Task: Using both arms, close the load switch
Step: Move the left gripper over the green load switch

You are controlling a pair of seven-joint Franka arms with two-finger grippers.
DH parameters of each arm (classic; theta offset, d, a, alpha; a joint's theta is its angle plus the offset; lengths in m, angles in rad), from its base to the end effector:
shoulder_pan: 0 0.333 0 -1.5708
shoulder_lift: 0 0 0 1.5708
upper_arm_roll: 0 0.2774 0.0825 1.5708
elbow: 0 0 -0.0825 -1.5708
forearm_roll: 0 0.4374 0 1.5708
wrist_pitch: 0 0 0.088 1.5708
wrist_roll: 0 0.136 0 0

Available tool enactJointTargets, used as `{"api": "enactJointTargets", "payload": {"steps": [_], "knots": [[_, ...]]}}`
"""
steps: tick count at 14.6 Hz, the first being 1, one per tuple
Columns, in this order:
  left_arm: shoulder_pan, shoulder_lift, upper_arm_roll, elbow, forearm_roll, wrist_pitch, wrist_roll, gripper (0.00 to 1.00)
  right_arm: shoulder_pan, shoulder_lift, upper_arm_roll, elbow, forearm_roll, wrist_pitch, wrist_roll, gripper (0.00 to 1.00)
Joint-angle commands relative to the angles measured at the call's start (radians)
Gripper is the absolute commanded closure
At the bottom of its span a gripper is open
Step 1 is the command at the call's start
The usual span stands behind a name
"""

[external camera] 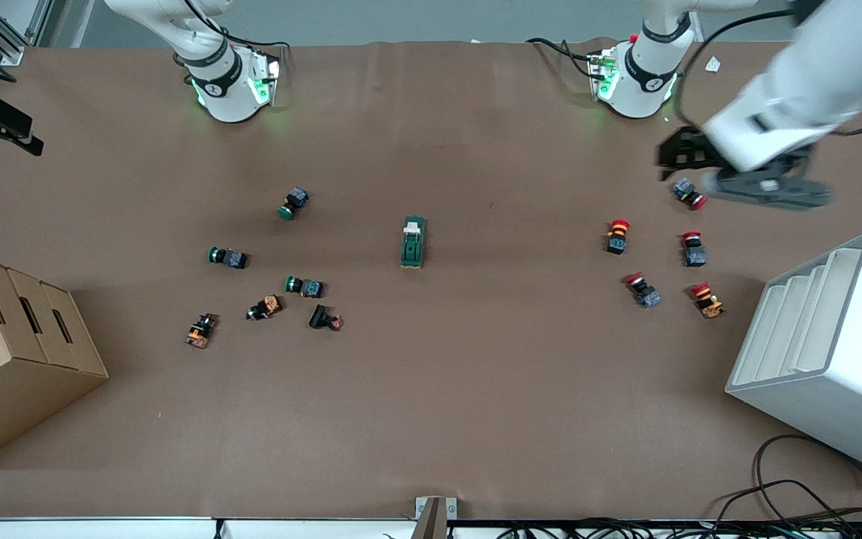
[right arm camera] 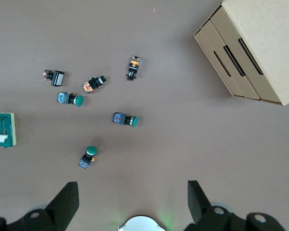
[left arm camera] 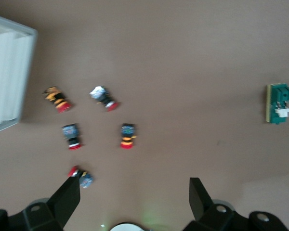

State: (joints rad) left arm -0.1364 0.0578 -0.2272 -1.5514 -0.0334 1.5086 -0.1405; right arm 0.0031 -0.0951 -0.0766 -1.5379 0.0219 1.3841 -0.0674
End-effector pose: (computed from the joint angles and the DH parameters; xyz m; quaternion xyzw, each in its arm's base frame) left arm 0.5715 -0.2196 0.5277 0.9923 -0.1115 -0.0537 0.0101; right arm 0.5576 -0.0396 0.6136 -0.9995 0.0011 0.0284 0.0165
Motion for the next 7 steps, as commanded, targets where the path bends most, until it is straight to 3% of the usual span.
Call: {"api": "enactJointTargets", "payload": {"steps": [1,7], "knots": [[-0.015,0.042,-0.107,-0.007,0.001,0.039,-0.136,0.00,-0.017,-0.008,0.009,-0.005,0.016,-0.002,-0.005,0.00],[-0.165,0.048,-0.253,-0.133,0.003,0.250,-0.573,0.00,-0.015,-0.008,0.011,-0.001,0.006,-0.002,-0.006,0.00]]}}
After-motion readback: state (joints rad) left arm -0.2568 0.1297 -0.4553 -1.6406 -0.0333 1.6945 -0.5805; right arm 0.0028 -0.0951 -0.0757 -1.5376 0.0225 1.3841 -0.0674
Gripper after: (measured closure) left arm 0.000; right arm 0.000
